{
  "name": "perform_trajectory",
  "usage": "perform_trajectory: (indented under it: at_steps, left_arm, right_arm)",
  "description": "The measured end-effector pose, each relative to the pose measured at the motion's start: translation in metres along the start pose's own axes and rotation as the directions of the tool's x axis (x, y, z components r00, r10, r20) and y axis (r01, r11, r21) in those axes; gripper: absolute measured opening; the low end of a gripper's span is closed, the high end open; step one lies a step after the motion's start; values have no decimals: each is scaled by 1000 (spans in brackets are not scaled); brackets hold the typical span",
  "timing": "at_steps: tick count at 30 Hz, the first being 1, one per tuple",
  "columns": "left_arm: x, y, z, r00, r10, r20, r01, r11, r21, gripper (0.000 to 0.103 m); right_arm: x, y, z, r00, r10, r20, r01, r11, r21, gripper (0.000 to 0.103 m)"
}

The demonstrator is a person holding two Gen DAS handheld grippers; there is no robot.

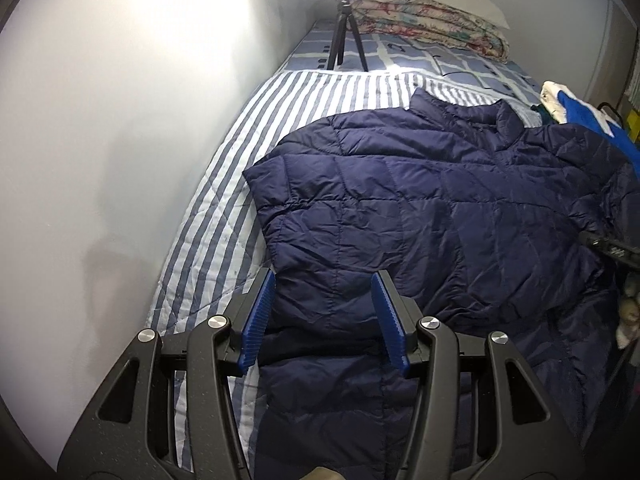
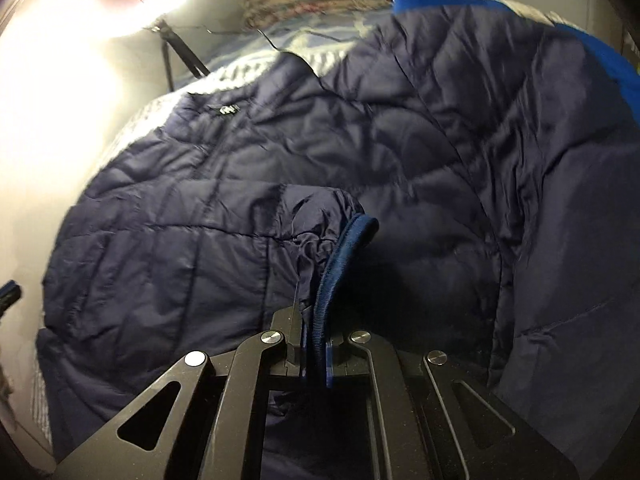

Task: Fold large clothes

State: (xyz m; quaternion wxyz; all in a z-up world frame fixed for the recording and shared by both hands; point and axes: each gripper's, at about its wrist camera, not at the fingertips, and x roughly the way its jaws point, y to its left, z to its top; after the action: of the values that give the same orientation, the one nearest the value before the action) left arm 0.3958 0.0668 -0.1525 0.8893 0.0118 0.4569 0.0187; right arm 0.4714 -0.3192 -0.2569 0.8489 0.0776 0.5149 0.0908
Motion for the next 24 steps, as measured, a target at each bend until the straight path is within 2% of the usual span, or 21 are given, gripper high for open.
perform_trajectory:
  at_steps: [4, 8, 12, 16, 19, 24]
  left_arm:
    - [-22, -10, 5, 998, -32, 47, 32, 999, 1, 52]
    - [-49, -32, 7, 992, -68, 103, 63, 997, 53, 52]
    - [-69, -50, 4, 983, -134, 129, 125, 989, 78, 52]
    - [-83, -68, -3, 972, -196, 131, 183, 977, 107, 52]
    - [-91, -82, -9, 966, -224, 131, 207, 970, 131, 52]
    - [-109, -118, -24, 945, -301, 130, 273, 941, 199, 52]
  right_arm:
    - [2, 5, -1, 1000, -5, 2, 5, 1000, -23, 5]
    - [-27, 7, 2, 998, 60, 36, -59, 998, -22, 5]
    - [-83, 8, -1, 992, 83, 98, -79, 996, -41, 6]
    - [-149, -1, -19, 983, 85, 165, -82, 996, -28, 8]
    - [-190, -14, -41, 975, 65, 211, -70, 997, 18, 17]
    - [-258, -30, -81, 959, 43, 282, -55, 998, 37, 17]
